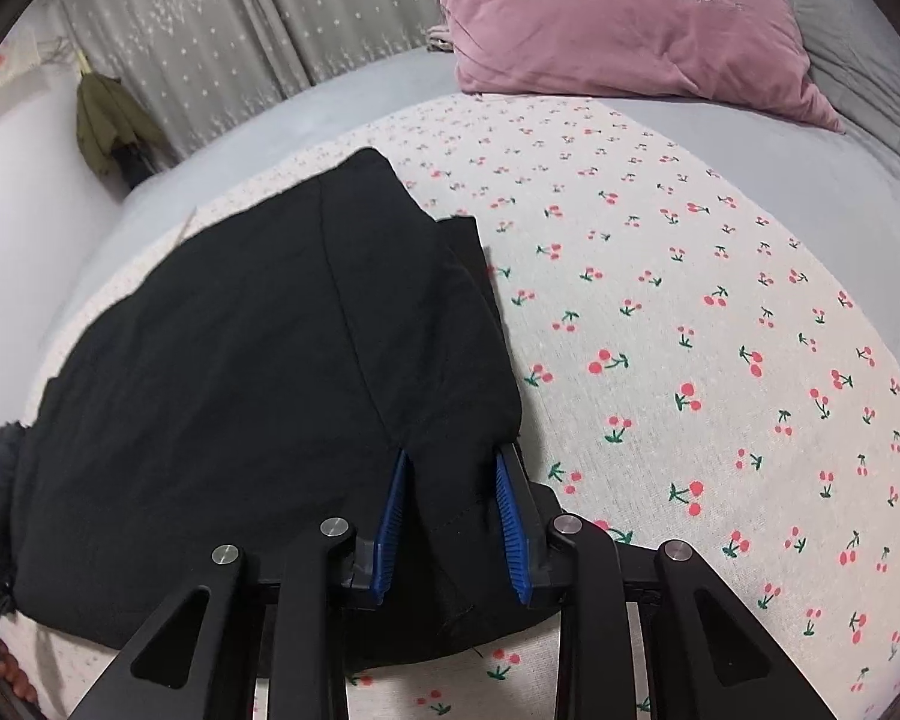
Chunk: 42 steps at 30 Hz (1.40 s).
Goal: Fold large clothes
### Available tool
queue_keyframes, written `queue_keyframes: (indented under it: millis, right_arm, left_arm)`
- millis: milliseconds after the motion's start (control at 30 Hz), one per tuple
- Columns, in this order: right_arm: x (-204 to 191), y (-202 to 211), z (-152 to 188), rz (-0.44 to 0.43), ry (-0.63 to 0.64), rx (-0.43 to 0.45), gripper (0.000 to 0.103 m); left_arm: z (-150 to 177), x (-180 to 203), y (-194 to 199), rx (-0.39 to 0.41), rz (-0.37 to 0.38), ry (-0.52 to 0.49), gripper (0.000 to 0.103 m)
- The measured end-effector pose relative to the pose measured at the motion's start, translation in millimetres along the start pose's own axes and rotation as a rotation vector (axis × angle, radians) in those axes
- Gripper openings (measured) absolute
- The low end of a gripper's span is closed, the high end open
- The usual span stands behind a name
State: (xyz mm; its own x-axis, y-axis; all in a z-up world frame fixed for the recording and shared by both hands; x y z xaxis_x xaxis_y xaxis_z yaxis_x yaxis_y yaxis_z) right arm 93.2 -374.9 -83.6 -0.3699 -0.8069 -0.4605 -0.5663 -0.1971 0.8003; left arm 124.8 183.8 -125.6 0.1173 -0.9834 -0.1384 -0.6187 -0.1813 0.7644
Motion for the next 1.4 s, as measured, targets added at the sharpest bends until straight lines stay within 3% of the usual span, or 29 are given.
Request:
queue_keyframes:
  millis: [67, 267, 467, 733, 767, 867, 967, 1033, 1100, 1233, 1300, 1333, 1400]
  right_arm:
    - [0, -6, 1, 0.022, 0.007, -0.006, 0.029]
    - [6, 8, 6, 0.041, -0.007, -0.012, 0.029]
    - [5, 9, 20, 0.102, 0.058, -0.035, 0.029]
    - [13, 19, 5, -0.078, 0.008, -0.028, 0.033]
    - [11, 17, 6, -0.079, 0.018, -0.032, 0.024]
    - [12, 28, 6, -0.099, -0.030, -0.027, 0.011]
    - [10, 47, 12, -0.066, -0.003, -0.005, 0.010]
    - [18, 41, 17, -0.035, -0.017, -0.035, 0.010]
    - [23, 28, 21, -0.018, -0.029, -0.079, 0.010]
    - [23, 22, 23, 0.000, -0.070, -0.081, 0.014]
    - [17, 22, 22, 0.020, -0.027, -0.044, 0.018]
    - [17, 23, 21, 0.032, -0.009, -0.037, 0.024]
    - [19, 32, 15, 0.006, -0.033, -0.014, 0.025]
  left_arm:
    - [-2, 1, 0, 0.003, -0.007, -0.007, 0.005]
    - [-11, -8, 5, 0.044, 0.064, 0.056, 0.005]
    - [-16, -2, -8, 0.020, 0.044, 0.048, 0.005]
    - [-19, -3, -10, 0.020, 0.041, 0.053, 0.005]
    - [-20, -4, -9, 0.021, 0.038, 0.065, 0.005]
    - [-28, -3, 6, 0.075, 0.034, 0.077, 0.005]
    - [-30, 1, 0, 0.056, 0.032, 0.049, 0.005]
    - [-26, 3, -13, 0.013, 0.039, 0.044, 0.005]
    - [-27, 5, -21, 0.007, -0.001, 0.007, 0.005]
    - [-27, 5, -19, 0.004, -0.007, -0.002, 0.005]
    - [-25, 1, -16, -0.009, 0.008, 0.022, 0.013]
    - [-25, -1, -14, -0.016, 0.017, 0.031, 0.024]
    - [-26, -8, -7, -0.017, 0.032, 0.054, 0.041]
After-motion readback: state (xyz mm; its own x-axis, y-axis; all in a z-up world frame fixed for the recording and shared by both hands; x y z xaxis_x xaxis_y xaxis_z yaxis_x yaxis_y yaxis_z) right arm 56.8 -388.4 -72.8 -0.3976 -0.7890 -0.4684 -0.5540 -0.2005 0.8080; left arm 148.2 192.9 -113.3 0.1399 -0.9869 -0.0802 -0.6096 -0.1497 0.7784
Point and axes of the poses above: each gripper's, at about its wrist camera, not at the fingertips, and y roughly against the way its jaws point, x to its right, z to its underside, the point moved 8 cm from there along -y, roughly the way its jaws point, and after that the axes turned 15 degrees about -y, right-handed, at the moved point
